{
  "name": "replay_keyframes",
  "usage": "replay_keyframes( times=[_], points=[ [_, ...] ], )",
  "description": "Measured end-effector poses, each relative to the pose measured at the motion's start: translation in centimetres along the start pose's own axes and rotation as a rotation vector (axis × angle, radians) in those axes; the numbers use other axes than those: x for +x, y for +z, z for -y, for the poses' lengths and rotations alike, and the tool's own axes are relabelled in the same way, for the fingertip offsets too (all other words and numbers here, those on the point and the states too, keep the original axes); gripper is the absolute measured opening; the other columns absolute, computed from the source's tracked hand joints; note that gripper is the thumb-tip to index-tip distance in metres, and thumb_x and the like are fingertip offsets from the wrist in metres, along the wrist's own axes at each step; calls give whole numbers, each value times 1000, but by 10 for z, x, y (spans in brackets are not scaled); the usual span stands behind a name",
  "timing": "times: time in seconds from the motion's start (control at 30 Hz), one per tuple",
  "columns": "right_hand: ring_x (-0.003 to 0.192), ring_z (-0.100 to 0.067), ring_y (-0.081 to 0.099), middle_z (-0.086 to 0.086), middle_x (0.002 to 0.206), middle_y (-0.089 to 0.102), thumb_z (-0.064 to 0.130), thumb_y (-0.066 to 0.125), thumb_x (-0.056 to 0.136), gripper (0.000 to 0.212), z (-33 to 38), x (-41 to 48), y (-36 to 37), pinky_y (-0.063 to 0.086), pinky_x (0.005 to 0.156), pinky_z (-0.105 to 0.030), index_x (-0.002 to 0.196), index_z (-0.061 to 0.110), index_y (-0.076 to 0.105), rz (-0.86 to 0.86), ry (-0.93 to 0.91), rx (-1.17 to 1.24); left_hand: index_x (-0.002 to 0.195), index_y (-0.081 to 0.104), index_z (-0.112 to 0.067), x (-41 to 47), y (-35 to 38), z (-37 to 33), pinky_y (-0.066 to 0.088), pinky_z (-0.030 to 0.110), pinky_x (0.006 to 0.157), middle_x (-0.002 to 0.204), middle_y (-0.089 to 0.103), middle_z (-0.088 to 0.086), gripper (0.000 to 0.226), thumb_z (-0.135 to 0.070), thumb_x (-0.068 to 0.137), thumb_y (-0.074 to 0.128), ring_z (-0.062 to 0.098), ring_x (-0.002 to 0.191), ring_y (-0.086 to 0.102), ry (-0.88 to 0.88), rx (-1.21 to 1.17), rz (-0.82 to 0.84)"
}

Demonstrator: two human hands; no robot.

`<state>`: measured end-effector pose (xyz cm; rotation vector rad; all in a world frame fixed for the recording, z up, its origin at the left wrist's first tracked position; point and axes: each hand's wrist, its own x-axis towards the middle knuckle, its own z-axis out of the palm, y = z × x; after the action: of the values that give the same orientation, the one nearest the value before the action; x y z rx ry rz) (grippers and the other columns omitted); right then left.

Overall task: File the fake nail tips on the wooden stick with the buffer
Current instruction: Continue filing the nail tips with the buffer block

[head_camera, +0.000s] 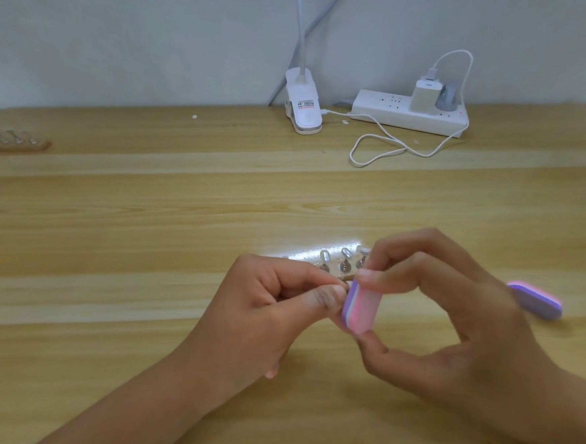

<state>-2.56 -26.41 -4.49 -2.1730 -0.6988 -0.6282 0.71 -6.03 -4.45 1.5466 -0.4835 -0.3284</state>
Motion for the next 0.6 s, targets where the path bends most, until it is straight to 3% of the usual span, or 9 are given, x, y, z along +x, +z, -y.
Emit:
replay_keyframes(
  times=[0.13, 0.27, 0.37, 0.47, 0.6],
  points=[
    [94, -7, 60, -1, 102, 59, 5, 82, 63, 32, -2, 2, -4, 39, 77, -6, 92, 5, 68, -43, 52, -30, 87, 79, -21, 0, -1, 1, 29, 10, 36, 75, 76, 4, 18, -33, 83, 66, 5, 26, 33, 13, -5, 15],
    [97, -13, 63, -4, 102, 60, 5, 81, 63, 32, 0, 0, -1, 44, 84, -14, 92, 4, 68, -24, 25, -30, 86, 79, -22, -1, 0, 1, 29, 10, 37, 73, 75, 3, 17, -32, 81, 66, 5, 26, 33, 22, -8, 2],
    [95, -14, 62, -2, 102, 59, 5, 82, 64, 32, -1, 1, -3, 41, 82, -10, 92, 4, 68, -43, 52, -46, 86, 79, -23, 0, 0, 1, 29, 10, 36, 74, 76, 3, 14, -26, 85, 65, 5, 26, 33, 11, 11, 2],
    [98, -11, 63, -4, 103, 60, 6, 82, 65, 30, 2, -2, 0, 45, 87, -15, 92, 4, 68, -3, 1, -52, 82, 79, -23, -1, 1, -1, 28, 10, 37, 65, 72, 0, 13, -26, 83, 66, 6, 26, 32, 10, -5, -9],
    [97, -12, 62, -4, 102, 60, 5, 80, 65, 30, -1, 1, -4, 44, 86, -14, 93, 3, 68, -26, 32, -81, 84, 78, -20, 0, 1, -1, 28, 10, 36, 72, 75, 4, 16, -24, 85, 63, 6, 26, 32, 2, 13, -1]
  ],
)
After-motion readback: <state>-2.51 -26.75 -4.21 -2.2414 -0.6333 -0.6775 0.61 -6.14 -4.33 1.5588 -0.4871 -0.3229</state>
